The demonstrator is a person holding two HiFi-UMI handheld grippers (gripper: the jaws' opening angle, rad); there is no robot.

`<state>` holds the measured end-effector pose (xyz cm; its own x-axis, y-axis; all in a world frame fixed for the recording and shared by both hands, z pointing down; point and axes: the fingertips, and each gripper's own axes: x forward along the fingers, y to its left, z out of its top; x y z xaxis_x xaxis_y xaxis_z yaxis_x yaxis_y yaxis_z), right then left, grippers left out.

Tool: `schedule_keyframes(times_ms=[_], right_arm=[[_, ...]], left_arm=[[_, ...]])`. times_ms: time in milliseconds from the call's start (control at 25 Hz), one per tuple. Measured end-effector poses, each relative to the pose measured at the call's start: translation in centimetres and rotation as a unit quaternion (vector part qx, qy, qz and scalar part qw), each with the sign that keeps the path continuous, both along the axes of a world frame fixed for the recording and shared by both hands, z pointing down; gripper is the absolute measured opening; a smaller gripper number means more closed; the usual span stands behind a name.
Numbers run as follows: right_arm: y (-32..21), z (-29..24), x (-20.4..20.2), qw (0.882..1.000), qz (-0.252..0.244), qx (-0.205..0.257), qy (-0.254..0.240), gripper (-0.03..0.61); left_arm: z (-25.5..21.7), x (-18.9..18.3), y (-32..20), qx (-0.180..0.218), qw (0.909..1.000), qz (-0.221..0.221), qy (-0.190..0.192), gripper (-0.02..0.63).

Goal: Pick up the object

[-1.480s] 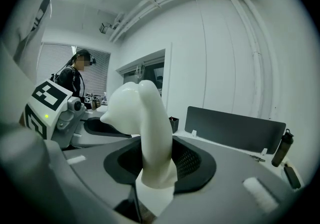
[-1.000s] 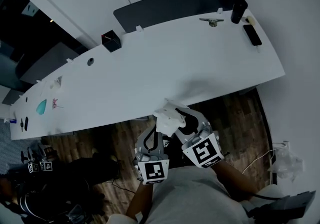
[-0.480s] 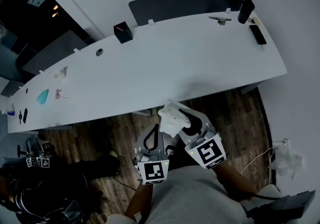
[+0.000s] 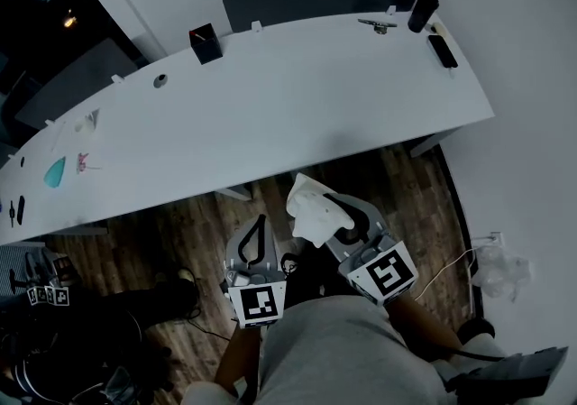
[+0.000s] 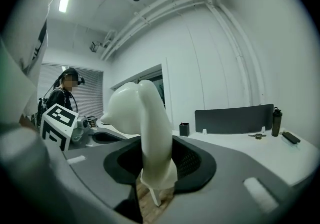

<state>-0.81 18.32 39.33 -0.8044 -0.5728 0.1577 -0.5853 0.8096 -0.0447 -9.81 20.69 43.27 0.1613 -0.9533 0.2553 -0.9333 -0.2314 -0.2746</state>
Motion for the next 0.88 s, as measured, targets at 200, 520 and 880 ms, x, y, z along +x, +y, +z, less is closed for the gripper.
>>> schedule_keyframes(times_ms=[200, 520, 880], right_arm=[[1.0, -1.7, 1.5, 0.999, -0.01, 0.016, -0.038, 0.143], [1.0, -3.2, 4.2, 0.997, 0.006, 0.01, -0.07, 0.143], [1.7, -3.3, 6.1, 0.997, 0.009, 0.025, -0.068, 0.142]], left_arm=[[-1.1, 0.9, 0.4, 0.013, 0.9997, -0.018, 0.01, 0.0], [-2.9, 4.4, -0.3, 0.041, 0.9991, 0.005, 0.007, 0.0], [-3.6, 6.7, 0.0, 0.054, 0.9984, 0.01, 0.01, 0.0]])
